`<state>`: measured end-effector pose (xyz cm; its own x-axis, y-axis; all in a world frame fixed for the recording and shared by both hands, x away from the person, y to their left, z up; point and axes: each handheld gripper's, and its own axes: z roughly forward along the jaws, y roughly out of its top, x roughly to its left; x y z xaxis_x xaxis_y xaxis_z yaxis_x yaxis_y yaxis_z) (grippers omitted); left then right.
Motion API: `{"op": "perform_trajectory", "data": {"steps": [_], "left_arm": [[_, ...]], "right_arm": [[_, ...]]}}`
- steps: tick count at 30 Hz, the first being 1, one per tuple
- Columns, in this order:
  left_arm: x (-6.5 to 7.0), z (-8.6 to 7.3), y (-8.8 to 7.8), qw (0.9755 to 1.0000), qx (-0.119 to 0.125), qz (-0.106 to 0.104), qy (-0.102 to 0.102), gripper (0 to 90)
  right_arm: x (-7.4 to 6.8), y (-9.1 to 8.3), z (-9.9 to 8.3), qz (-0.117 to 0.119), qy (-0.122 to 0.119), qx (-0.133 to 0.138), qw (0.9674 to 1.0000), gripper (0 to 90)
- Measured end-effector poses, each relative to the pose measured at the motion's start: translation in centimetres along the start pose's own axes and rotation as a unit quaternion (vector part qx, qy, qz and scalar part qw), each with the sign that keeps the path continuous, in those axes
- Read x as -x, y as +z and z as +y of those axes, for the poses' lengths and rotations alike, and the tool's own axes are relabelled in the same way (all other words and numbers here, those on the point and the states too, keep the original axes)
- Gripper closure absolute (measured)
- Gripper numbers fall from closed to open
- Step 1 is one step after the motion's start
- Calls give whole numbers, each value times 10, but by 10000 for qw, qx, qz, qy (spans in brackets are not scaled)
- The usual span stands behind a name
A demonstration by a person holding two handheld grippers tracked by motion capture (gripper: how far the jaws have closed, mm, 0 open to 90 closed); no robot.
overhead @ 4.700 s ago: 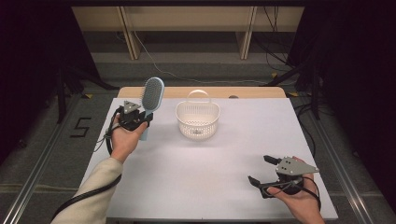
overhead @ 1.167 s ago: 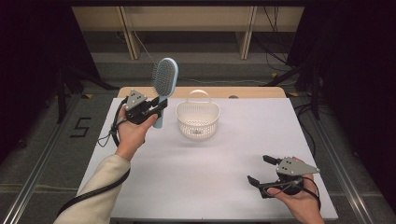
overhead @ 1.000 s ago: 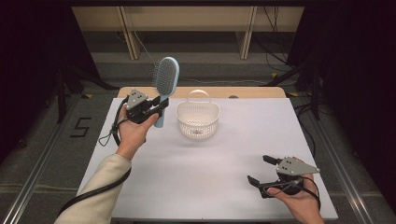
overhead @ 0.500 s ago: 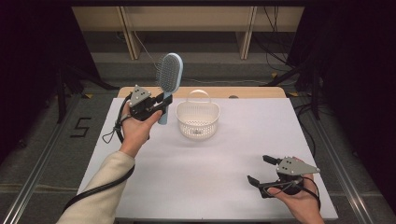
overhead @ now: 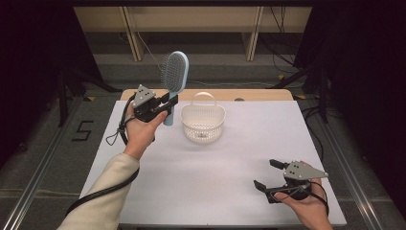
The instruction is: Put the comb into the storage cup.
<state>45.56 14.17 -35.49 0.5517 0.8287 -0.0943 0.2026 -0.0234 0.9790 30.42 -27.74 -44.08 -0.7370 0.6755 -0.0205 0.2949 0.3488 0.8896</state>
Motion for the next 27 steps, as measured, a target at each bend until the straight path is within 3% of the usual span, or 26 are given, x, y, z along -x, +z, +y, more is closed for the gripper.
{"op": "perform_trajectory", "data": {"steps": [27], "left_arm": [[8, 8, 14, 9999, 56, -94, -90, 696]], "right_arm": [[0, 0, 0, 19, 8, 11, 10000, 102]]}}
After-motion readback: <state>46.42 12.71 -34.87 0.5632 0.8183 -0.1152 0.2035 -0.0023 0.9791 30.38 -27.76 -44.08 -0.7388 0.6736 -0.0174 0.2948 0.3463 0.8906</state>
